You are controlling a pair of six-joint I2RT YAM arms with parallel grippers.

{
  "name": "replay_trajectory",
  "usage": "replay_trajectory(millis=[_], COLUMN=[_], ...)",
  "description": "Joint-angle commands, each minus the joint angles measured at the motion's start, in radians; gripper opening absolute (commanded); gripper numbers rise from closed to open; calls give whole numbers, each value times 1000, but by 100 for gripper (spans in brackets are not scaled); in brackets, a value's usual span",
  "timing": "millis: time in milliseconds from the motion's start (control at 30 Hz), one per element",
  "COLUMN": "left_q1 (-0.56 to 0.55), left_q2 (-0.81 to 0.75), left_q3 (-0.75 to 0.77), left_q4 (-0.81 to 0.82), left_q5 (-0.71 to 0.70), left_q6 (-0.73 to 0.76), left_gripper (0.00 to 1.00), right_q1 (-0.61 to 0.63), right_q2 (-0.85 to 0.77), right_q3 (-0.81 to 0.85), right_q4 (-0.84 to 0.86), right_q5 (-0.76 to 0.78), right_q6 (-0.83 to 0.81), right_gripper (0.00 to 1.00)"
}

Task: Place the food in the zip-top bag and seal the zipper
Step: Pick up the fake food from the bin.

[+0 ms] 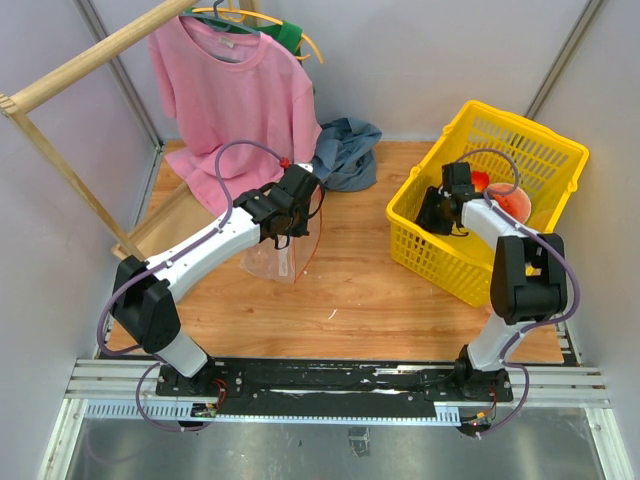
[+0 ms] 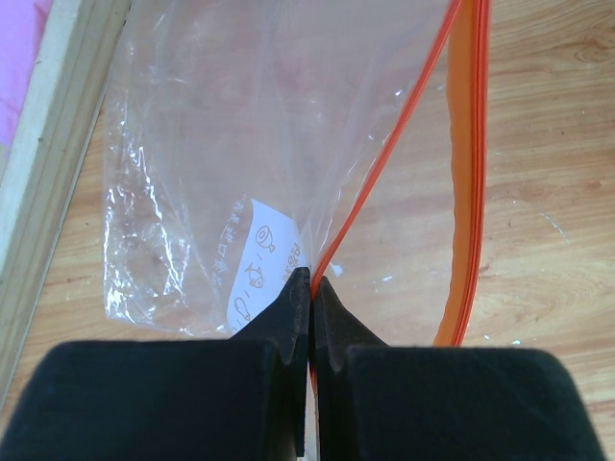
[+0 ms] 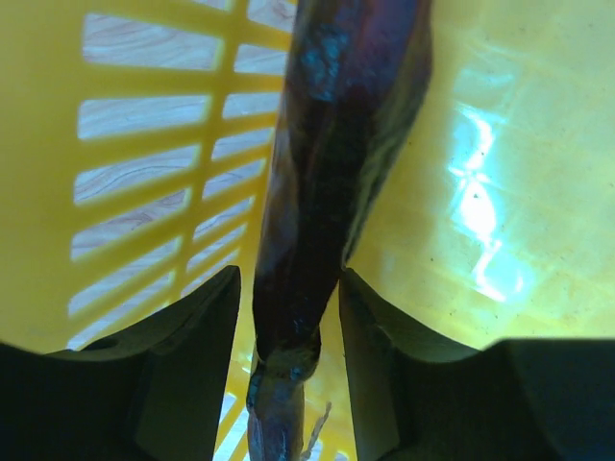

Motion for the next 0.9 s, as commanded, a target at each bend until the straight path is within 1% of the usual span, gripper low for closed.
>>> replay_trajectory(millis=[0,33,167,200,267,433,667,767,867], left_q1=[5,6,5,5,5,5,5,5,5], left_q2=[-5,-5,-15,-19,-27,-48,-62,-63,-64], left_q3=[32,32,38,38,37,31,28,30,31], left_q4=[-12,-13,-22,-21,-20,-15,-10,-13,-7], left_q5=[4,6,6,4,5,4,-15,-13,-13], left_q6=[10,10,11,11,13,31,58,63,67], left_gripper=[0,0,0,0,0,0,0,0,0], right_q1=[-11,-12,-17,-18,-20,-20,-20,-20,-19], right_q2=[25,24,-21,-36,-68,-175,-386,-477,-567], right_q3=[-14,-14,-17,-18,-13,-4,56,79,98], right_q4=[50,49,32,24,5,-48,-164,-185,-202], right_q5=[-64,-66,-45,-36,-24,13,54,37,-13], right_q6=[-18,-21,-42,-49,-72,-116,-159,-173,-186], right_gripper=[44,39,12,7,1,1,1,1,1])
